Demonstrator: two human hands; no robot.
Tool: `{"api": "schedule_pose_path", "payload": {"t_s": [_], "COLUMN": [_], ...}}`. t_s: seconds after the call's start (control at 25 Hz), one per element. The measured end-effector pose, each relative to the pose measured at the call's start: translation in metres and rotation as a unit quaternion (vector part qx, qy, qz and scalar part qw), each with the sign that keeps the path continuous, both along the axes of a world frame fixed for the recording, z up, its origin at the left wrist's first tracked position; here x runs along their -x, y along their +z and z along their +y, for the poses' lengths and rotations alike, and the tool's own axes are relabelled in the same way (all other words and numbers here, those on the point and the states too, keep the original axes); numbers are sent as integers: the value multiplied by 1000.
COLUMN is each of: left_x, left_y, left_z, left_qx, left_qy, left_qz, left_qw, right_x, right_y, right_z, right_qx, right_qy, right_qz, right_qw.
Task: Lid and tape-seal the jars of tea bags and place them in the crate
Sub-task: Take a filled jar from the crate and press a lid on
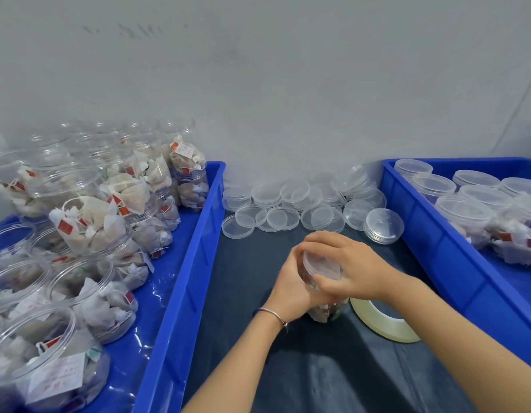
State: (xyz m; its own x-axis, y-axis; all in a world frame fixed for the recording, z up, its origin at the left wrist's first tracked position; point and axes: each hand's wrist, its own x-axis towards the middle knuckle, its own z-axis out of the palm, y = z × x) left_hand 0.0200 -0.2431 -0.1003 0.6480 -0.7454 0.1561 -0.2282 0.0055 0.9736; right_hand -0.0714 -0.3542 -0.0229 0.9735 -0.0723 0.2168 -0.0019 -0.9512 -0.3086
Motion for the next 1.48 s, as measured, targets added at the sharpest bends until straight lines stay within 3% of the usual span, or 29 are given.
{"api": "schedule_pose_path", "payload": {"t_s": [0.08, 0.16, 0.24, 0.36, 0.4, 0.48, 0.56, 0.6, 0.72, 0.84, 0.96, 1.04, 1.08, 1.12, 1.16, 1.24, 1.32, 1.4, 1.48], "left_x": [1, 4, 8, 3, 6, 8, 7, 8, 10, 14, 18, 22, 25, 26, 26, 20, 20, 26, 32], "left_y": [0, 5, 9, 14, 11, 5, 2, 4, 0, -5, -1, 1, 3, 4, 7, 10, 14, 22, 32], "left_z": [1, 2, 4, 15, 12, 8, 2, 3, -1, -1, 1, 1, 2, 3, 5, 9, 12, 14, 13], "left_qx": [-10, -13, 27, 1, -6, -1, -9, -9, 1, 10, 22, 58, 67, 60, 58, 39, 20, 49, 123], "left_qy": [-6, -5, -37, -28, -14, -52, -48, -41, -49, -29, -29, -16, 6, 34, 62, 63, 16, 36, 120], "left_qz": [-46, -77, -95, -147, -164, -44, -72, -95, -34, -14, -3, 24, 18, -2, -17, -44, -65, -81, -101], "left_qw": [999, 997, 994, 989, 986, 998, 996, 995, 998, 999, 999, 998, 998, 998, 996, 996, 998, 995, 980], "right_x": [-4, -14, -15, -1, 5, 5, 3, 5, 13, 17, 12, 14, 19, 26, 36, 59, 76, 82, 82], "right_y": [-15, -21, -7, 22, 20, 17, 13, 14, 19, -3, -11, -9, -13, -21, -31, -51, -71, -80, -76], "right_z": [22, 47, 49, 22, 19, 24, 24, 20, 0, 16, 23, 9, 0, -10, -18, -28, -22, -17, -16], "right_qx": [99, 154, 158, 65, 119, 254, 282, 261, 173, 184, 151, -26, -139, -189, -163, -34, 71, 130, 126], "right_qy": [-143, -269, -247, -107, -111, -189, -179, -127, 18, -48, -55, -39, -50, -99, -180, -300, -292, -263, -265], "right_qz": [-61, -66, -9, 168, 158, 125, 128, 139, 106, -44, -103, -95, -101, -127, -123, 19, 172, 210, 167], "right_qw": [983, 949, 956, 978, 974, 940, 934, 947, 979, 981, 982, 994, 984, 969, 962, 953, 938, 933, 941]}}
